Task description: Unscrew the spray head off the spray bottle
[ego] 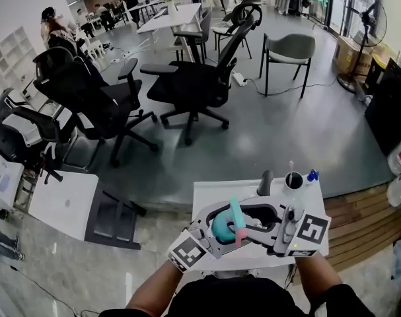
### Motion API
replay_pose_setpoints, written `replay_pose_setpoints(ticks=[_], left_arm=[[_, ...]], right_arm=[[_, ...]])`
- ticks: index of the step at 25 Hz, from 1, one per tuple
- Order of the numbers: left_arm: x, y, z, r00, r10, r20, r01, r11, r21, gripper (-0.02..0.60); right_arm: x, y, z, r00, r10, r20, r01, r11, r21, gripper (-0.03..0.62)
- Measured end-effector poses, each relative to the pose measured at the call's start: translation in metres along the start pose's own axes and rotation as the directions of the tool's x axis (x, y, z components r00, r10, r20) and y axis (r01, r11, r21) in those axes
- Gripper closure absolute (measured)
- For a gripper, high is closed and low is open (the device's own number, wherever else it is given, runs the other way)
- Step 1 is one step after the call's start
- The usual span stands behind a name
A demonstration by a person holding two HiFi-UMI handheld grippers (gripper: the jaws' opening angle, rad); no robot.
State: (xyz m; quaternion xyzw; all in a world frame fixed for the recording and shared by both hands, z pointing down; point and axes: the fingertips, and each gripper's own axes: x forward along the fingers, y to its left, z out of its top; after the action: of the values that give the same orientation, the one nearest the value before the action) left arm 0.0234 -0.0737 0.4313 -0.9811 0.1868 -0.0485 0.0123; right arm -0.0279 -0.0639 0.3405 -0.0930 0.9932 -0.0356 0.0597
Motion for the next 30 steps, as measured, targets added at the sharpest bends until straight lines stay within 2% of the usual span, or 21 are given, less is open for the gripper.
replay_pose_setpoints(ticks=[2,4,8,13,16,19,21,24,30], left_arm=[[-0.002,0.019,-0.002,0.996,0.09,-0.005,-0.09,0.996,-0.016,0.15],[-0.006,0.037,-0.011,0.985,0.169,-0.026,-0.169,0.986,0.009,0.15],[-0.012,0.06,-0.023,0.954,0.292,-0.073,-0.289,0.956,0.046,0.15],[-0.012,0.072,-0.03,0.906,0.395,-0.152,-0.384,0.918,0.095,0.15],[-0.008,0.067,-0.057,0.896,0.401,-0.189,-0.39,0.916,0.092,0.15],[-0.006,0.067,-0.058,0.894,0.409,-0.18,-0.397,0.912,0.102,0.15],[-0.005,0.068,-0.057,0.895,0.408,-0.178,-0.395,0.913,0.104,0.15],[-0.004,0.068,-0.056,0.904,0.388,-0.178,-0.376,0.921,0.099,0.15],[0.005,0.059,-0.046,0.945,0.281,-0.17,-0.269,0.959,0.092,0.15]], right_arm=[[0.002,-0.016,-0.003,0.993,-0.118,0.011,0.118,0.992,-0.034,0.413],[0.004,-0.026,-0.005,0.981,-0.196,0.009,0.196,0.98,-0.035,0.405],[0.011,-0.031,-0.009,0.963,-0.269,-0.009,0.269,0.962,-0.042,0.405],[0.018,-0.036,-0.017,0.938,-0.343,-0.047,0.34,0.938,-0.059,0.395],[0.018,-0.041,-0.018,0.916,-0.399,-0.051,0.395,0.916,-0.071,0.399],[0.016,-0.047,-0.016,0.89,-0.454,-0.04,0.45,0.89,-0.076,0.418],[0.015,-0.05,-0.016,0.884,-0.467,-0.036,0.464,0.883,-0.069,0.444],[0.015,-0.05,-0.014,0.894,-0.447,-0.039,0.443,0.893,-0.072,0.448],[0.012,-0.05,-0.02,0.932,-0.354,-0.072,0.348,0.934,-0.084,0.451]])
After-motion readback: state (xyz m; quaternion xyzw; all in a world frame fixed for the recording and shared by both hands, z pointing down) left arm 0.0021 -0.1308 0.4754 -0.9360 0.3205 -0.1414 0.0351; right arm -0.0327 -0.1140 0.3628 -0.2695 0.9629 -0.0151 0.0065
